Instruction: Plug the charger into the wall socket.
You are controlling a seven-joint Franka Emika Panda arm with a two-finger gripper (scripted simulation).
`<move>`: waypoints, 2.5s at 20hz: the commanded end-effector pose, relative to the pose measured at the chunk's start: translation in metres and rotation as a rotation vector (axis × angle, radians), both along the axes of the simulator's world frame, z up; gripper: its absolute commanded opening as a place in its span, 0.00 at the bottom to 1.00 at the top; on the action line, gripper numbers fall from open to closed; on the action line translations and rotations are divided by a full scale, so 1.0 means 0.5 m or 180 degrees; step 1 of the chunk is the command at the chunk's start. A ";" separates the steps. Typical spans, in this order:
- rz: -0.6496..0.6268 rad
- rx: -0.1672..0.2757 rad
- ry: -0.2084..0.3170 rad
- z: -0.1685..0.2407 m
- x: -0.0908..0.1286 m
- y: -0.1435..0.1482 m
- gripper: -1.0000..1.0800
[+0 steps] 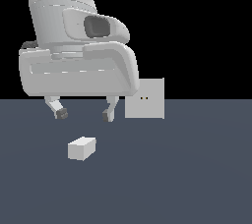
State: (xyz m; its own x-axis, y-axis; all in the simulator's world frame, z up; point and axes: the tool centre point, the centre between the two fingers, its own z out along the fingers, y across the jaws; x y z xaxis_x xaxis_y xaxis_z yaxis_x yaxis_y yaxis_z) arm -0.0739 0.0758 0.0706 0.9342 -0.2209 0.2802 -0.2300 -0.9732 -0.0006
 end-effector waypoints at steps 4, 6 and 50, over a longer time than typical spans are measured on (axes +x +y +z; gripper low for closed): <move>-0.0072 -0.0018 -0.0069 -0.012 -0.002 0.002 0.96; -0.0085 -0.0021 -0.0080 -0.015 -0.003 0.002 0.96; -0.0038 -0.0022 -0.0085 -0.093 0.000 -0.029 0.00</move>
